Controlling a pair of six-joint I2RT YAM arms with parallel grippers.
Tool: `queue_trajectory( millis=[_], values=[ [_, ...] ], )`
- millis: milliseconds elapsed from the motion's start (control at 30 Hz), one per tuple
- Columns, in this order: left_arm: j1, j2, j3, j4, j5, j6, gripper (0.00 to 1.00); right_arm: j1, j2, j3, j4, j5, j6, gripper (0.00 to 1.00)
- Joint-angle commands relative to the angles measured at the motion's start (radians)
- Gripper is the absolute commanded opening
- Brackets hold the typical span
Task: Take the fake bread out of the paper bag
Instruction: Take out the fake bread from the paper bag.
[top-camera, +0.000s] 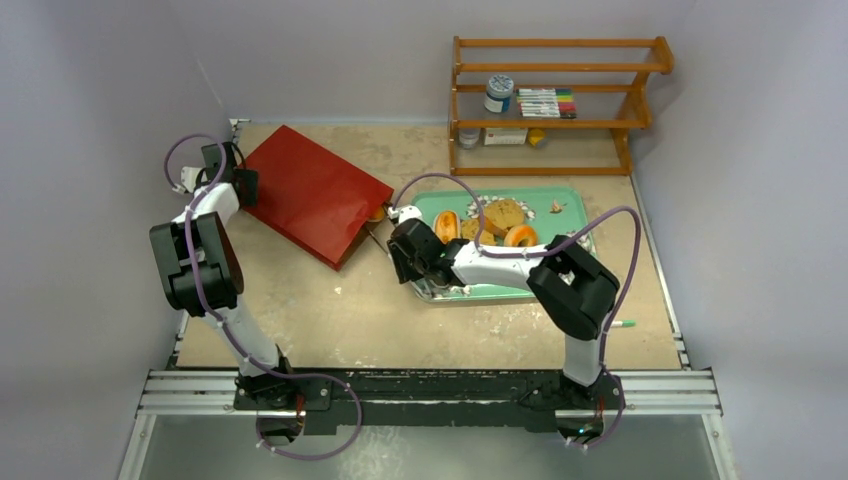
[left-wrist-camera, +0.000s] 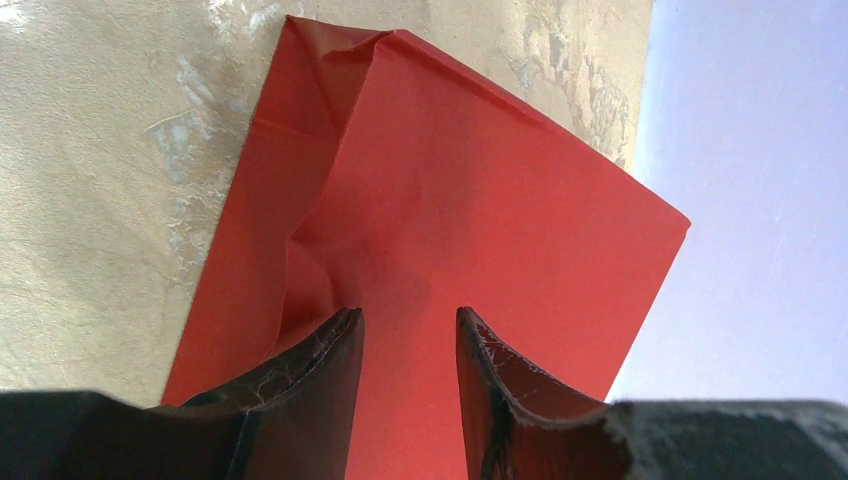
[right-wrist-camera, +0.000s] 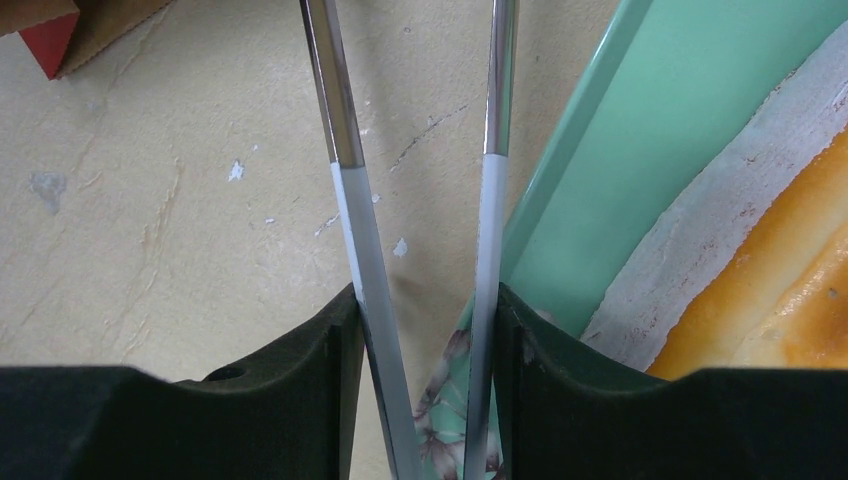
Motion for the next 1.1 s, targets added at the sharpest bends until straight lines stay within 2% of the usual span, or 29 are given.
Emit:
queue_trajectory(
  millis=[0,133,267,367,667,1067],
  values=[
    [0.007,-0.009,0.000,0.040,-0.004,0.009,0.38,0.016,0.023,0.044,-0.022,0.007,0.019,0.47],
    [0.007,-0.007,-0.005,0.044,-0.003,0.008,0.38,0.016,0.026,0.047,-0.032,0.038,0.011,0.44],
    [0.007,-0.009,-0.011,0.048,-0.004,0.008,0.38,0.017,0.001,0.043,-0.041,0.066,-0.003,0.33],
    [0.007,-0.011,-0.013,0.047,-0.004,0.007,0.38,0.018,-0.025,0.043,-0.053,0.082,-0.012,0.28],
    [0.007,-0.020,-0.017,0.048,-0.005,0.002,0.38,0.033,-0.097,0.046,-0.091,0.052,-0.044,0.16],
    [0.007,-0.039,-0.018,0.041,-0.001,0.006,0.38,0.080,-0.161,0.043,-0.148,0.049,-0.003,0.12]
  ],
)
